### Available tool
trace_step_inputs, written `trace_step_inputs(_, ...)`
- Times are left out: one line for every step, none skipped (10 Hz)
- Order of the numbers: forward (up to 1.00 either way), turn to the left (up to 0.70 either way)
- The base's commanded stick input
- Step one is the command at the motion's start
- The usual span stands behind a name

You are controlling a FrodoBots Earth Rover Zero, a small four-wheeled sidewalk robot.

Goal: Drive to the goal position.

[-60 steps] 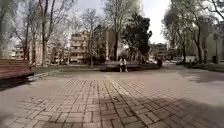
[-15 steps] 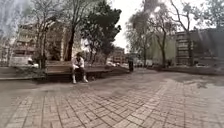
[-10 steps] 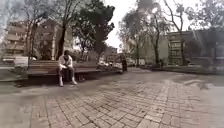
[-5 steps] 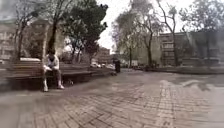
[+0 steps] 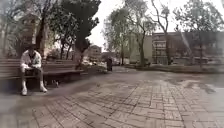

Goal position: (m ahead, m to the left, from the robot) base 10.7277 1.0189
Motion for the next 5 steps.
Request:
trace_step_inputs(1.00,-0.27)
trace_step_inputs(1.00,-0.27)
trace_step_inputs(1.00,-0.27)
trace_step_inputs(1.00,-0.27)
trace_step_inputs(1.00,-0.27)
